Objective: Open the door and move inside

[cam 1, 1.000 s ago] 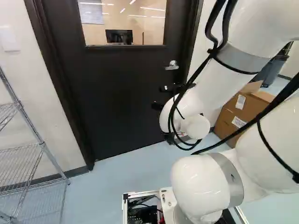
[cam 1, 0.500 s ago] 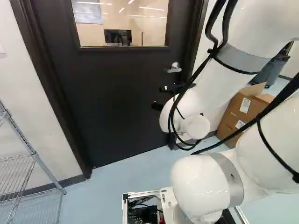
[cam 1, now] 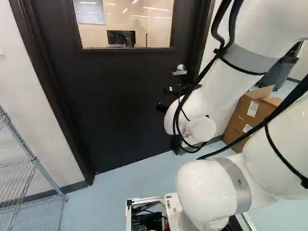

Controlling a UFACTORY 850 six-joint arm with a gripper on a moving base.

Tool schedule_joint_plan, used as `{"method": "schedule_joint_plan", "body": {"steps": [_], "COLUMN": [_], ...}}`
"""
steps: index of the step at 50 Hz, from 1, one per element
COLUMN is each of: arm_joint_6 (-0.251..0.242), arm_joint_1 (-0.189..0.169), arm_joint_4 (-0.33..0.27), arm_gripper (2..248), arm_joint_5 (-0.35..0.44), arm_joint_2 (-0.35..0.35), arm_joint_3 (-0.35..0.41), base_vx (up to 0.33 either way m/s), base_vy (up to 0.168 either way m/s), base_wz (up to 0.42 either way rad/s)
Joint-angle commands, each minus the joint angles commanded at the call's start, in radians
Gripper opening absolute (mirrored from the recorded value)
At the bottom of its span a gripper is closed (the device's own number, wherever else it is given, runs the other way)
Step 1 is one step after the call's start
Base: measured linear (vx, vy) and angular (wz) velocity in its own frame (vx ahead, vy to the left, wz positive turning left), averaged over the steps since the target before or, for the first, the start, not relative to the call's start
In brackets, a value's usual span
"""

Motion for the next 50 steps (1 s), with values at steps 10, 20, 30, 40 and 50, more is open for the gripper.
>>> {"method": "schedule_joint_plan", "body": {"steps": [10,20,30,40,50], "arm_joint_6": [0.0,0.0,0.0,0.0,0.0], "arm_joint_1": [0.0,0.0,0.0,0.0,0.0], "arm_joint_4": [0.0,0.0,0.0,0.0,0.0], "arm_gripper": [247,247,247,247,247], "arm_joint_5": [0.0,0.0,0.0,0.0,0.0], "arm_joint_2": [-0.001,-0.004,-0.003,-0.003,-0.024], "arm_joint_3": [-0.026,-0.054,-0.079,-0.103,-0.145], "base_vx": [0.0,0.0,0.0,0.0,0.0], "base_vy": [0.0,0.0,0.0,0.0,0.0], "base_wz": [0.0,0.0,0.0,0.0,0.0]}}
